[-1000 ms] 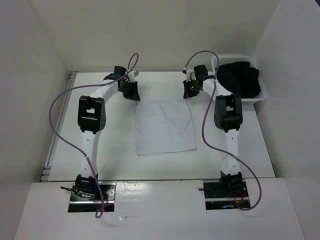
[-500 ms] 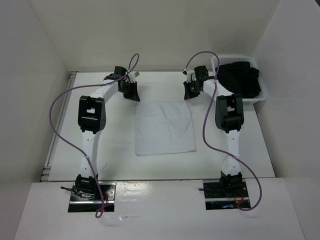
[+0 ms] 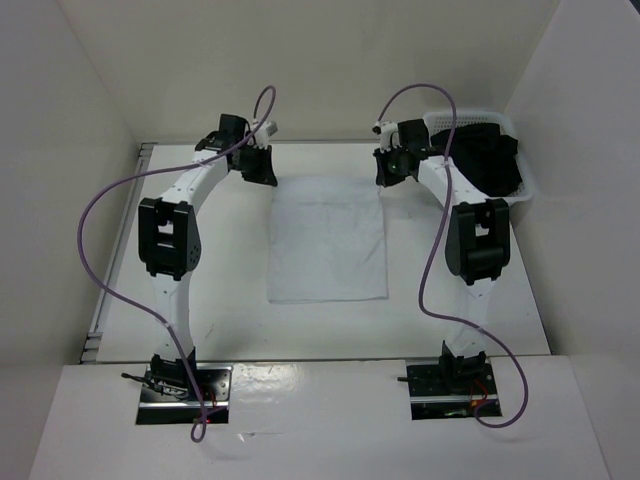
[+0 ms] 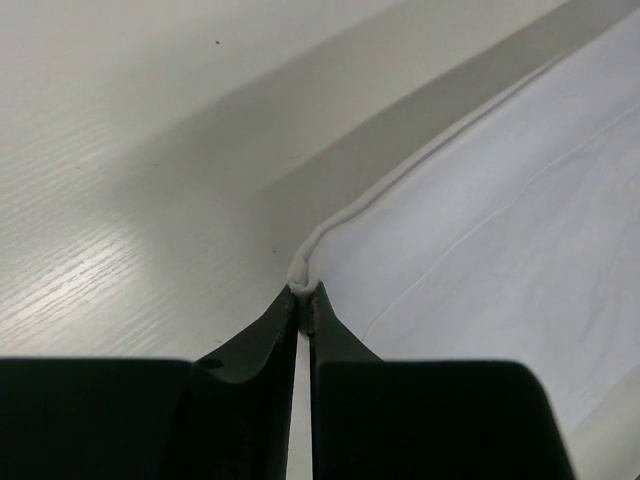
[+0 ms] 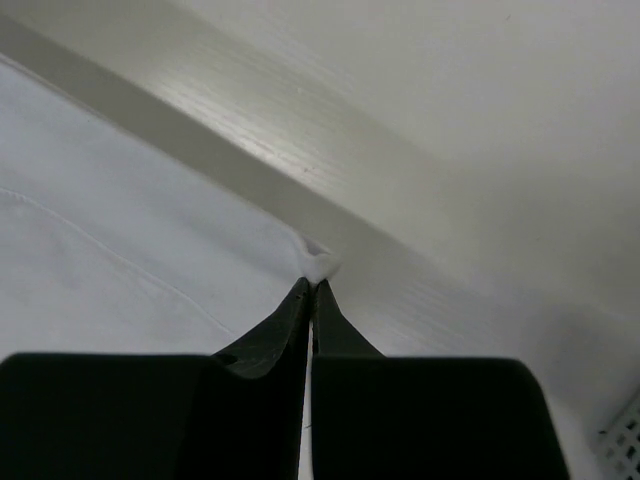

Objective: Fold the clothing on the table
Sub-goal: Fold the skirt

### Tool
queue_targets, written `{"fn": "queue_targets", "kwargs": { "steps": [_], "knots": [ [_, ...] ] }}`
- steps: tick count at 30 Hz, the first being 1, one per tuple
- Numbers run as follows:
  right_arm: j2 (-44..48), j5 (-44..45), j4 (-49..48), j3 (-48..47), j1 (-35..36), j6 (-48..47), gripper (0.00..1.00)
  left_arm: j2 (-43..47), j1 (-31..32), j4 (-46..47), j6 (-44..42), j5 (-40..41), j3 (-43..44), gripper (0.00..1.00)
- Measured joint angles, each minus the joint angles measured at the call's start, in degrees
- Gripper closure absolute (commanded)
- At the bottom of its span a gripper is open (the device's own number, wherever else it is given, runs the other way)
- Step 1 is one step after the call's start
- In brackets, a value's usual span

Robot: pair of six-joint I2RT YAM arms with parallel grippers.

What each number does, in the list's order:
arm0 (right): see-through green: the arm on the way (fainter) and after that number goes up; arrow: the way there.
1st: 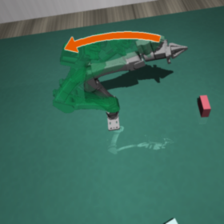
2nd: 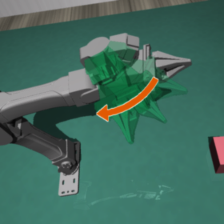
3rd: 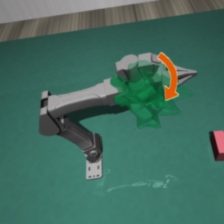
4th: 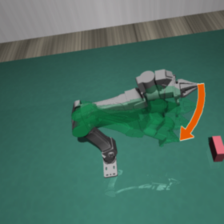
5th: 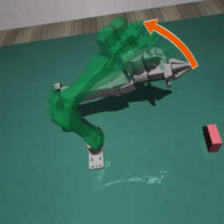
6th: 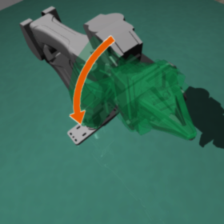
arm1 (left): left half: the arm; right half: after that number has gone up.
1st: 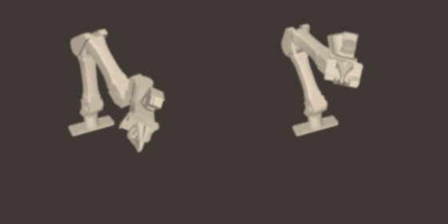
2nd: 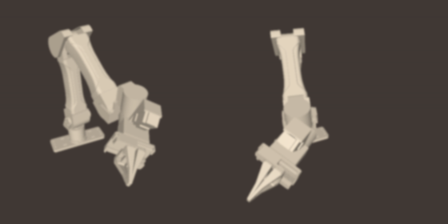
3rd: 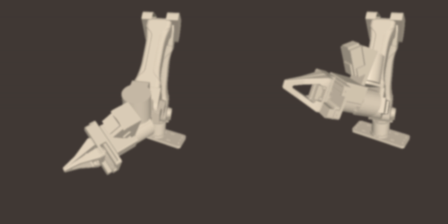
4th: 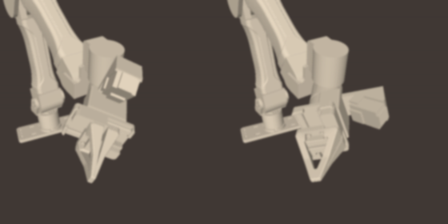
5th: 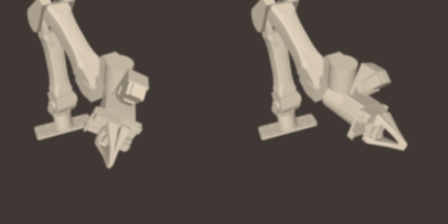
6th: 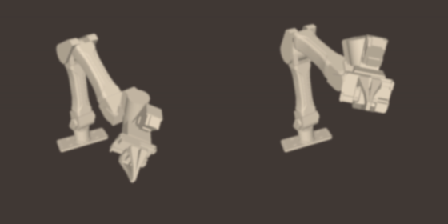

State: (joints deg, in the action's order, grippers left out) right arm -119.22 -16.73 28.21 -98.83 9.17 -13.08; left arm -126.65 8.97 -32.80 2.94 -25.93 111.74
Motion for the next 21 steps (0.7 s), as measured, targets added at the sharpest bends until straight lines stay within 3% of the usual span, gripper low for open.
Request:
{"fn": "queue_targets", "kwargs": {
  "steps": [14,18,21],
  "knots": [
    [2.4,10.0,-7.8,0.2,1.7,1.3,1.00,-2.8,1.5,-2.5,-0.1,5.6,11.3,0.93],
    [2.4,10.3,-8.1,0.3,1.7,1.1,1.00,-2.4,1.9,-1.6,-1.6,6.4,10.2,0.93],
    [4.1,9.6,-8.7,3.4,1.8,-0.3,1.00,0.8,1.9,0.5,-3.7,6.4,2.6,0.93]
  ]
}}
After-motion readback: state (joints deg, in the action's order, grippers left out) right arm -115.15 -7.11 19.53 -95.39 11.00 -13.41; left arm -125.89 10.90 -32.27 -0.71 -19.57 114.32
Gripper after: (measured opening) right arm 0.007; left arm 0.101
